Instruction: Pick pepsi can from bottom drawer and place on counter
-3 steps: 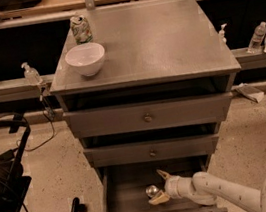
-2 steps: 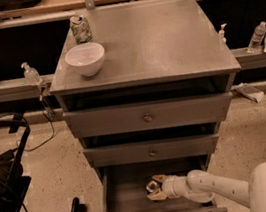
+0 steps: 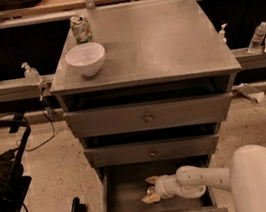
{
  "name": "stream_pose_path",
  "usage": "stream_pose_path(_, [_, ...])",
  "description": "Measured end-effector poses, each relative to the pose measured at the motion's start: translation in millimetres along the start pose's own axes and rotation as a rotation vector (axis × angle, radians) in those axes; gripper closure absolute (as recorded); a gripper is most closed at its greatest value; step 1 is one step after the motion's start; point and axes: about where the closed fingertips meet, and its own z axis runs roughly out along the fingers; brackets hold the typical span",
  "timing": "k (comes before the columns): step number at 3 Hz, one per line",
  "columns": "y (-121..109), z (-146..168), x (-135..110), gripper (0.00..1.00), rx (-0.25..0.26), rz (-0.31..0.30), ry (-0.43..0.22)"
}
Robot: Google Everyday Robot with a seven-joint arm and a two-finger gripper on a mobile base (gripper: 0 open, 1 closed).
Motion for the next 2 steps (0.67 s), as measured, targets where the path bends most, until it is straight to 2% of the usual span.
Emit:
stream_pose_path(1, [7.2, -4.6, -4.6, 0.38, -0.021, 0.002, -0.005])
stream_pose_path(2, [6.4, -8.8, -2.4, 0.37, -0.022, 0.02, -0.034])
